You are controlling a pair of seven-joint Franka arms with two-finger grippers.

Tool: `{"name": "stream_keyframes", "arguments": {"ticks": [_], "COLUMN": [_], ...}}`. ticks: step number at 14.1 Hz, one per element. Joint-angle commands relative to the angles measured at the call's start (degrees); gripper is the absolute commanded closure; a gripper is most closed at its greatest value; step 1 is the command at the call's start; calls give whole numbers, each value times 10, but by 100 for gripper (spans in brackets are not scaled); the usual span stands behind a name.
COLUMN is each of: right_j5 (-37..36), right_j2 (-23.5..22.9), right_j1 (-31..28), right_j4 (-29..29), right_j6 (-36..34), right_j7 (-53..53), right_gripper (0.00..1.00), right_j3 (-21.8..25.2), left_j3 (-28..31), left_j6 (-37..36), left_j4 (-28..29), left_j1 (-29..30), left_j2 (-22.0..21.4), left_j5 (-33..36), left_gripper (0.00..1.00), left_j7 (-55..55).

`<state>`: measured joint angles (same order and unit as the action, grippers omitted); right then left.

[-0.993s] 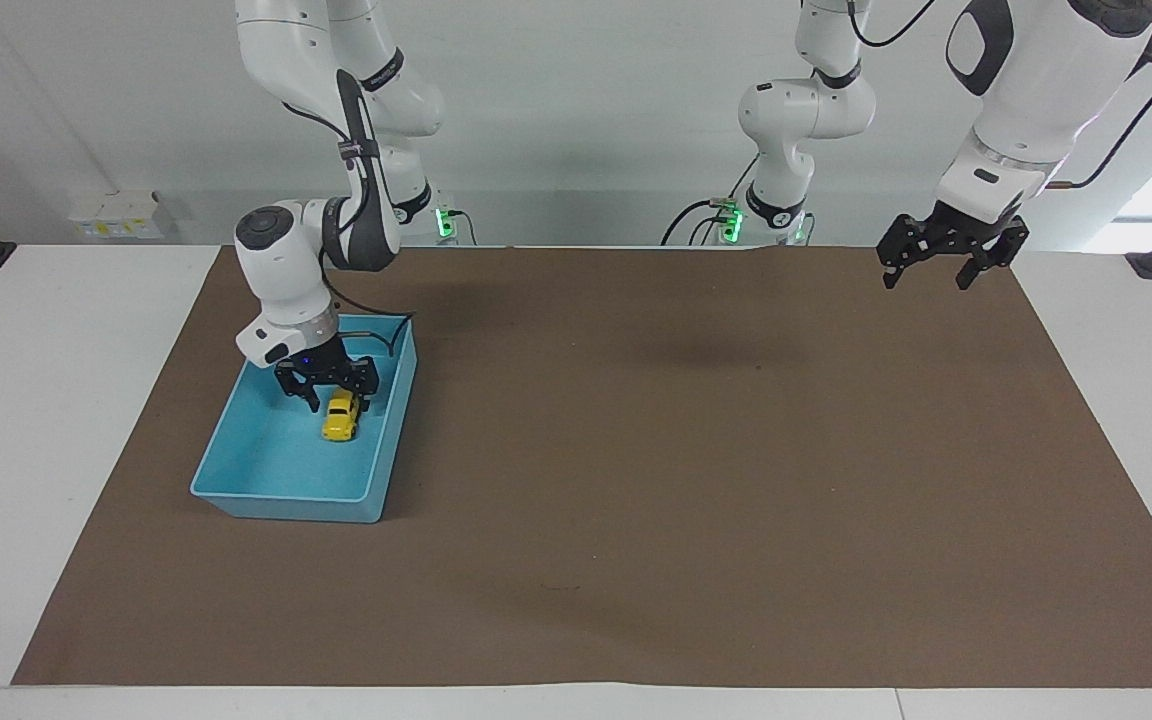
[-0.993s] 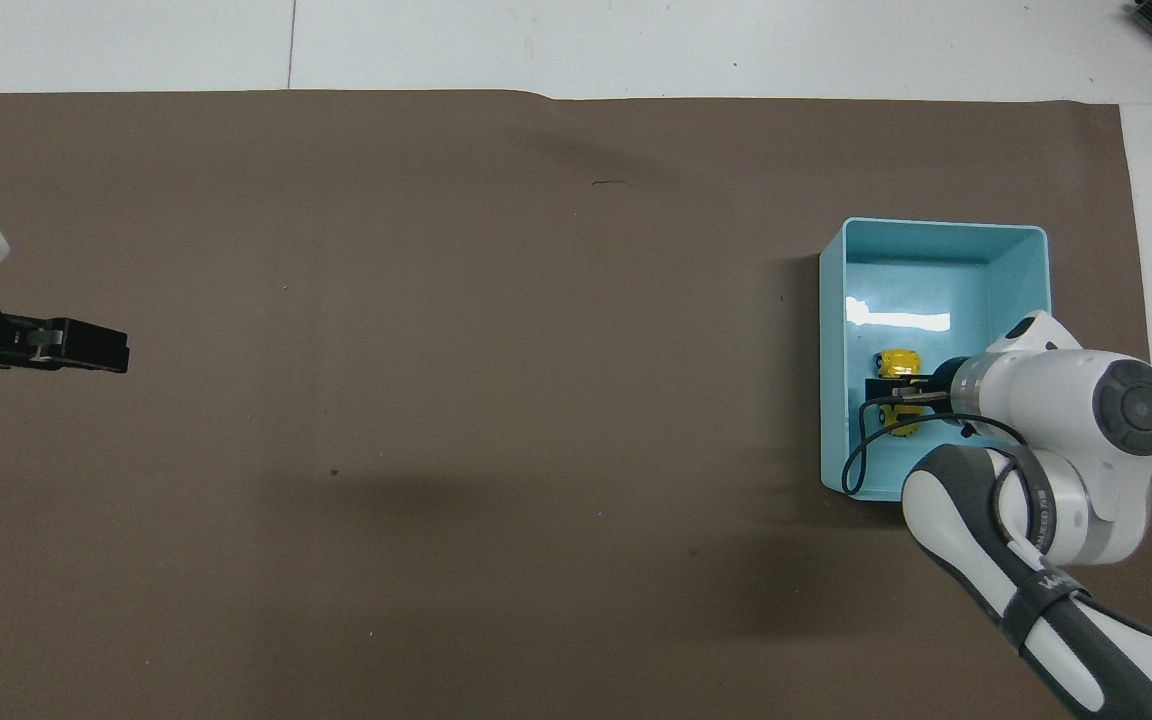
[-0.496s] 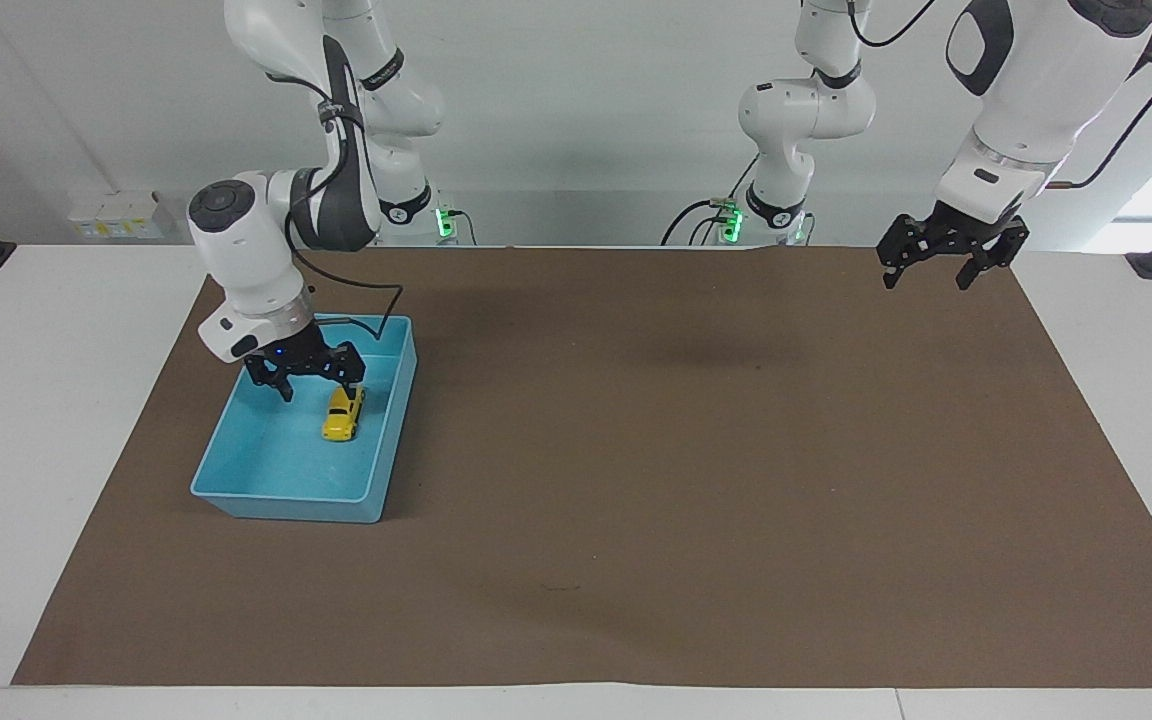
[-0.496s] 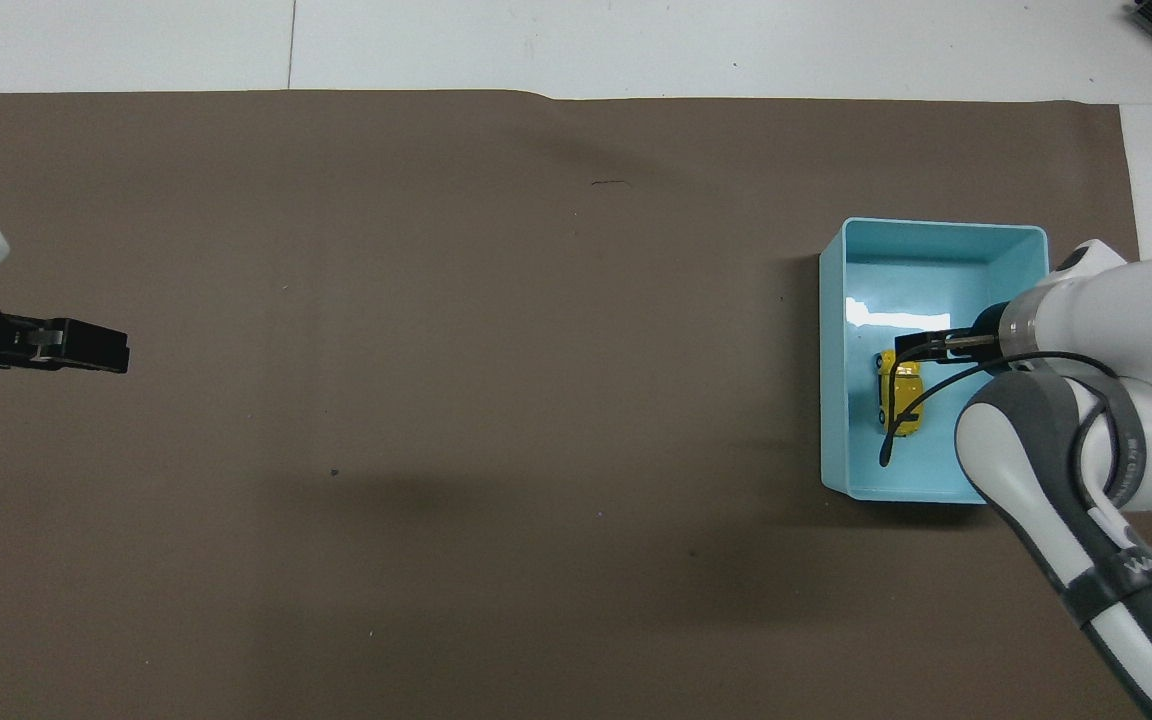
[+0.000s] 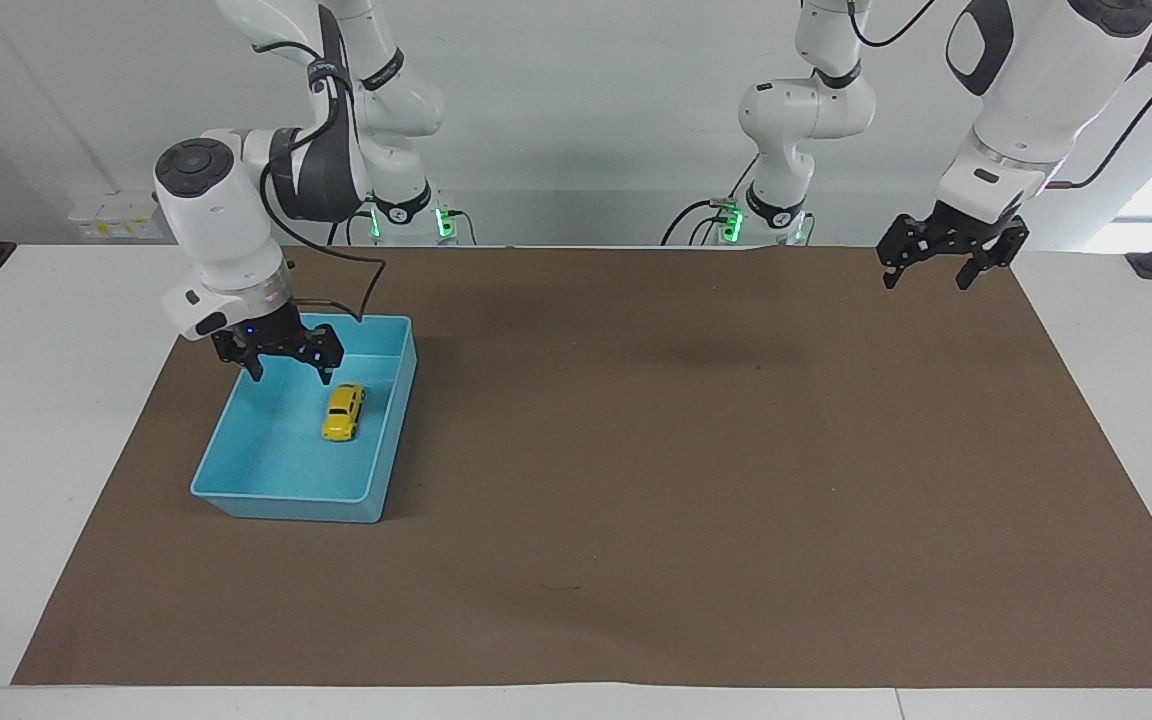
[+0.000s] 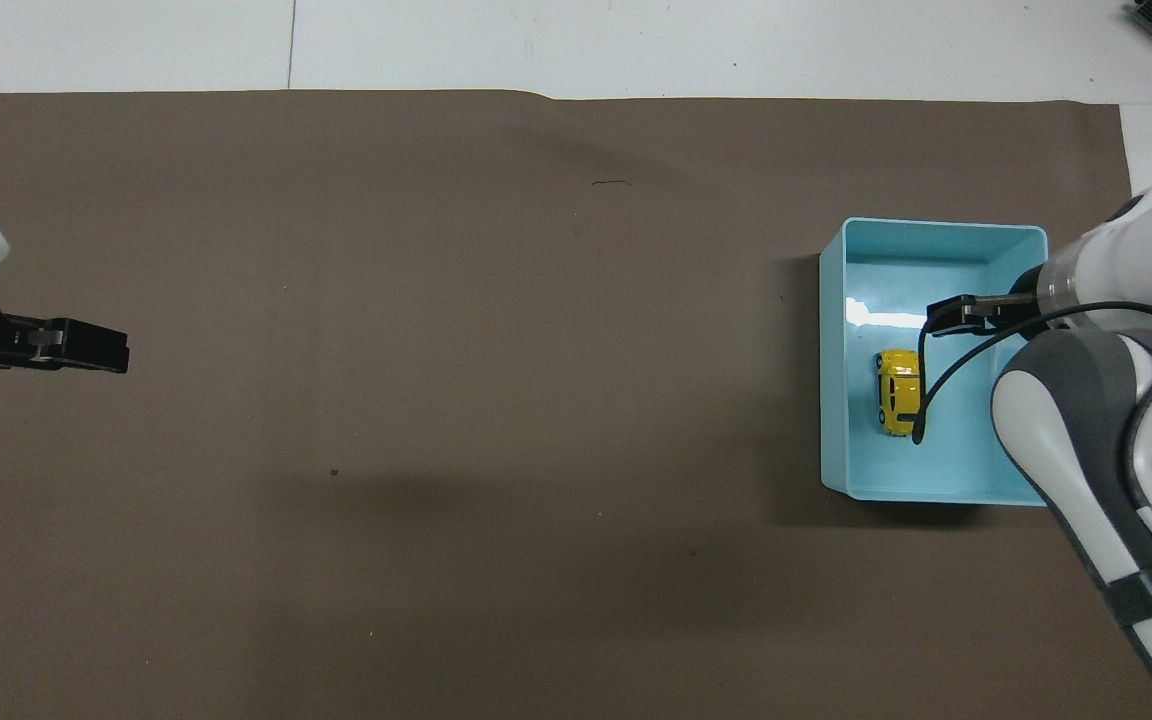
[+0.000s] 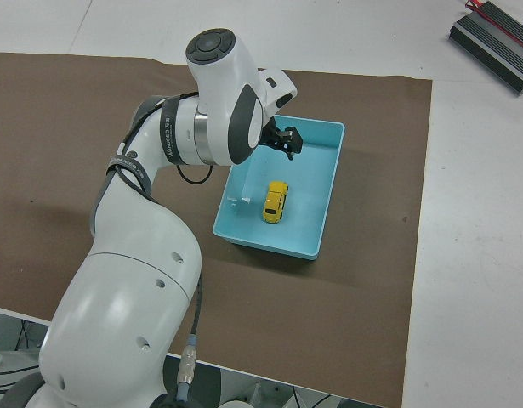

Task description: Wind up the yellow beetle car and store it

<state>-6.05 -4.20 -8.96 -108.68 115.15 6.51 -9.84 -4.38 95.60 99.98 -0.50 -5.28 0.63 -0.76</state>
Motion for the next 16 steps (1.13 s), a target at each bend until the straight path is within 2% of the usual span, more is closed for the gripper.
{"name": "stream_keyframes", "arguments": {"ticks": [1,6,10,12,16], "right_j5": [-3,33,34,62,67], "right_j2": [-8,-5,1,9,10], "right_j1": [4,-2,-1,-2,-2], "right_j4": [25,72,104,119,192], "right_j6": [-28,-101,-149,-177,-257], "right_j7": [31,28,15,-4,-14], "right_gripper": [0,0,0,0,0], "right_j3": [-4,-4,-4,-2,-4], "left_j3": [-2,-2,-2,-2,-2], "left_j6": [-8,-8,-8,-8,-8], "left_j4": [-12,-12,-12,-12,-12], "left_j1": [6,6,6,6,6], "left_j2": [4,4,4,4,4], "left_j5": [-4,-4,-4,-4,-4], "left_gripper": [0,0,0,0,0], "left_j7": [-4,-4,-4,-4,-4]}}
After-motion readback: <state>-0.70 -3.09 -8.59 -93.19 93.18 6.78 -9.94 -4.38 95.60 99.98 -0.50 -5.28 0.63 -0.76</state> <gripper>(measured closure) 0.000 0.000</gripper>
